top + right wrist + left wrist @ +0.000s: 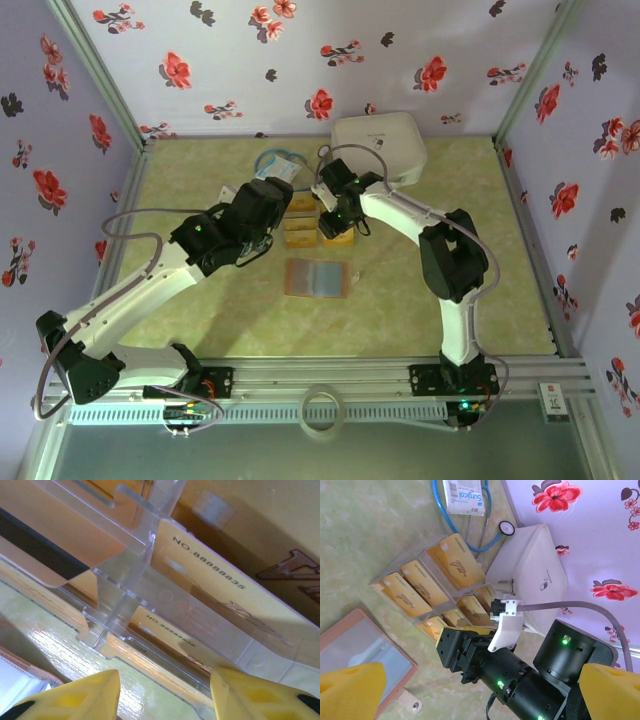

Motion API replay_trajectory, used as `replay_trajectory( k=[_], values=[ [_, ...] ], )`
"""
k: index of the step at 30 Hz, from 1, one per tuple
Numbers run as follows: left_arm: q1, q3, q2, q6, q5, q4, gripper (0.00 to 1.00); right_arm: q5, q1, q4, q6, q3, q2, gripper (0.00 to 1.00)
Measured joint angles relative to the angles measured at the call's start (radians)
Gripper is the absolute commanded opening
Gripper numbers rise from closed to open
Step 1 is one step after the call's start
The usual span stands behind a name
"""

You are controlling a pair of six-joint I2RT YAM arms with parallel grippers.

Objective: Put the credit cards into the card holder

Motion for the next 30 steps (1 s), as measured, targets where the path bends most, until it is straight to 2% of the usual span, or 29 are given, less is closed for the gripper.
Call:
replay_trajectory(
  k=[12,30],
  values=[
    [0.0,0.0,0.0,0.03,-0.025,-0.002,1.0,0.021,-0.003,-0.011,-0.057,0.018,0.051,0.46],
    [0.022,-0.15,-0.039,0.068,-0.058,0.014,1.0,0.023,-0.004,-0.013,-0.117,0.018,0.051,0.34]
  ],
)
